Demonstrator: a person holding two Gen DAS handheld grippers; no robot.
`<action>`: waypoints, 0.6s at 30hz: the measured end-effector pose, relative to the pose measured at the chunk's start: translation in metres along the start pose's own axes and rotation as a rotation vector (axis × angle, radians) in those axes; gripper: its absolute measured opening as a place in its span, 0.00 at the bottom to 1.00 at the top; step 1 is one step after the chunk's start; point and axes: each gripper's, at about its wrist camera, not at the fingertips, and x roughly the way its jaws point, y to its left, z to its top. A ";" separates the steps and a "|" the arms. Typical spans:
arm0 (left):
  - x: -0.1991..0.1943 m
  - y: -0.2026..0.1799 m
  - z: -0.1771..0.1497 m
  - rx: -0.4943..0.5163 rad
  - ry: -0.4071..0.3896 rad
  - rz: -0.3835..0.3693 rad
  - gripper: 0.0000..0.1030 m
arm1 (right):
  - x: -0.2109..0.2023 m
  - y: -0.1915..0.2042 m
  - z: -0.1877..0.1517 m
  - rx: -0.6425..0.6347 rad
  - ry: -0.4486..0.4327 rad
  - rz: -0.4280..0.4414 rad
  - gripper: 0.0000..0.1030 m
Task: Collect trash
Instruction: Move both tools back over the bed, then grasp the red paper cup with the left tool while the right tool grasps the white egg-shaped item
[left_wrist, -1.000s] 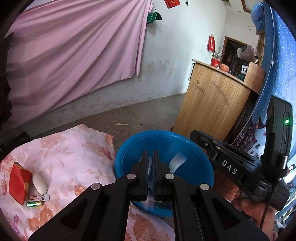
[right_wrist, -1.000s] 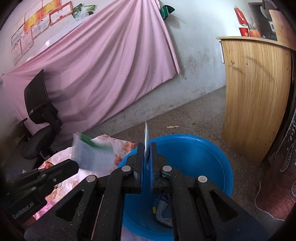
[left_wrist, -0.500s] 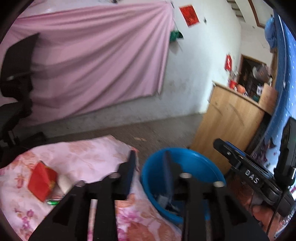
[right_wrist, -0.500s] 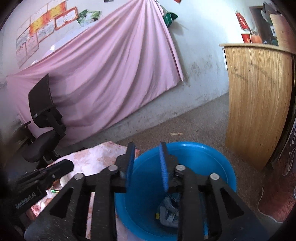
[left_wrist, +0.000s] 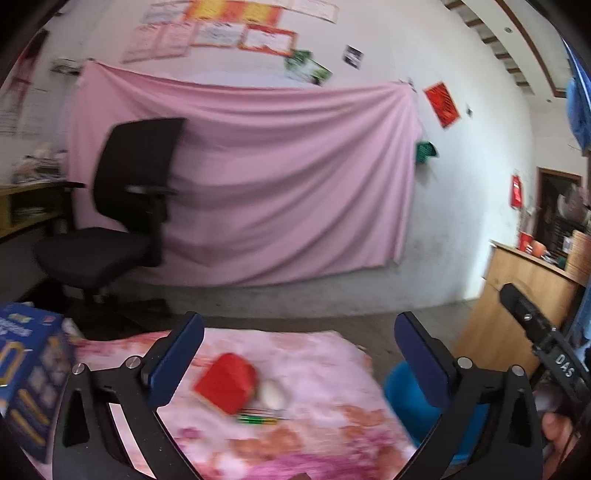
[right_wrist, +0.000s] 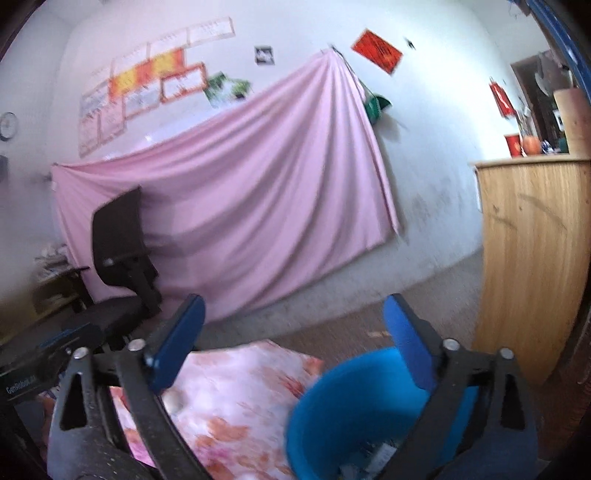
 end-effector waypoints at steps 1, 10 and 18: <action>-0.006 0.007 -0.001 -0.006 -0.012 0.017 0.98 | -0.002 0.008 0.001 -0.008 -0.024 0.018 1.00; -0.050 0.073 -0.005 -0.016 -0.098 0.179 0.98 | -0.009 0.084 -0.006 -0.159 -0.117 0.158 1.00; -0.066 0.108 -0.025 -0.024 -0.104 0.255 0.98 | -0.006 0.144 -0.030 -0.316 -0.110 0.280 1.00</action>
